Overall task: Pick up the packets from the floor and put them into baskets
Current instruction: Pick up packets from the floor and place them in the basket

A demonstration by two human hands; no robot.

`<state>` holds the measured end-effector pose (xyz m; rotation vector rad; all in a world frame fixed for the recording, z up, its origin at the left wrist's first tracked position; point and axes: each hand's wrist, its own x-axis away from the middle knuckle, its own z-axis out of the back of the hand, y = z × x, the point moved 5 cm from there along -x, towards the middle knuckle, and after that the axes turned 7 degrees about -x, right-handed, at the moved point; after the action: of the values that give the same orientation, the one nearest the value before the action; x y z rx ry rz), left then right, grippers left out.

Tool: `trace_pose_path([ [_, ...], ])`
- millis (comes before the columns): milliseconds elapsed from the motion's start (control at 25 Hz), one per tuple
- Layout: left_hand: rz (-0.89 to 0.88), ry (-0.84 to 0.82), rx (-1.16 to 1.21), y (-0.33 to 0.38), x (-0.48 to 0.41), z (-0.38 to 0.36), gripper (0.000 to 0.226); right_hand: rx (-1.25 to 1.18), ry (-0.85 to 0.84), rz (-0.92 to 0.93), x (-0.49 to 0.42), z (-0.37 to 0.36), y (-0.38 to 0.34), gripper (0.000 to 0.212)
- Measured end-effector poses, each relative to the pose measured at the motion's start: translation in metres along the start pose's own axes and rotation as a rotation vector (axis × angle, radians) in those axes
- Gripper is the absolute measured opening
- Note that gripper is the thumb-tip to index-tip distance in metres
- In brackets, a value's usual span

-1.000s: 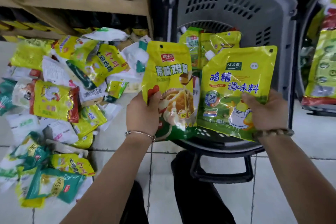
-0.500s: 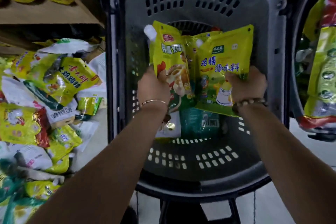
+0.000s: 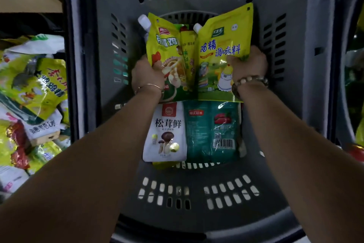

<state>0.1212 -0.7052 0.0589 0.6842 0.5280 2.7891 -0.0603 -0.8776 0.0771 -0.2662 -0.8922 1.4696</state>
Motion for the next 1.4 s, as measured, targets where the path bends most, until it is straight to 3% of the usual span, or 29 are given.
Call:
trace_pose_path([
  [160,0.121,0.016,0.029,-0.018,-0.010,-0.016,0.031,0.161,0.036,-0.036,-0.004,-0.006,0.009,0.031],
  [320,0.265,0.022,0.102,-0.018,-0.011,-0.017,0.036,0.228,0.033,0.000,0.005,-0.007,0.009,0.056],
  [400,0.147,0.094,0.232,-0.010,0.004,-0.003,0.055,0.274,0.000,0.173,0.020,-0.005,0.006,0.068],
  [440,-0.015,0.158,0.235,-0.003,0.015,0.004,0.065,0.301,-0.022,0.247,0.028,-0.004,0.005,0.071],
  [520,-0.330,0.198,-0.001,0.013,0.037,0.005,0.078,0.343,-0.115,0.302,0.039,-0.011,0.010,0.076],
  [560,-0.403,0.118,-0.148,0.016,0.042,-0.004,0.083,0.366,-0.186,0.291,0.040,-0.018,0.014,0.079],
  [680,-0.398,-0.197,-0.435,0.006,0.035,-0.043,0.091,0.484,-0.370,0.243,0.035,-0.043,0.032,0.088],
  [760,-0.393,-0.244,-0.495,-0.003,0.030,-0.060,0.085,0.610,-0.436,0.269,0.034,-0.057,0.045,0.091],
  [880,-0.421,-0.222,-0.515,-0.008,0.025,-0.073,0.078,0.673,-0.408,0.309,0.032,-0.070,0.059,0.095],
  [1200,-0.411,-0.276,-0.505,-0.006,0.022,-0.071,0.078,0.723,-0.383,0.295,0.034,-0.071,0.058,0.096],
  [1400,-0.300,-0.361,-0.367,0.006,0.034,-0.038,0.078,0.567,-0.287,0.248,0.048,-0.048,0.020,0.061],
])
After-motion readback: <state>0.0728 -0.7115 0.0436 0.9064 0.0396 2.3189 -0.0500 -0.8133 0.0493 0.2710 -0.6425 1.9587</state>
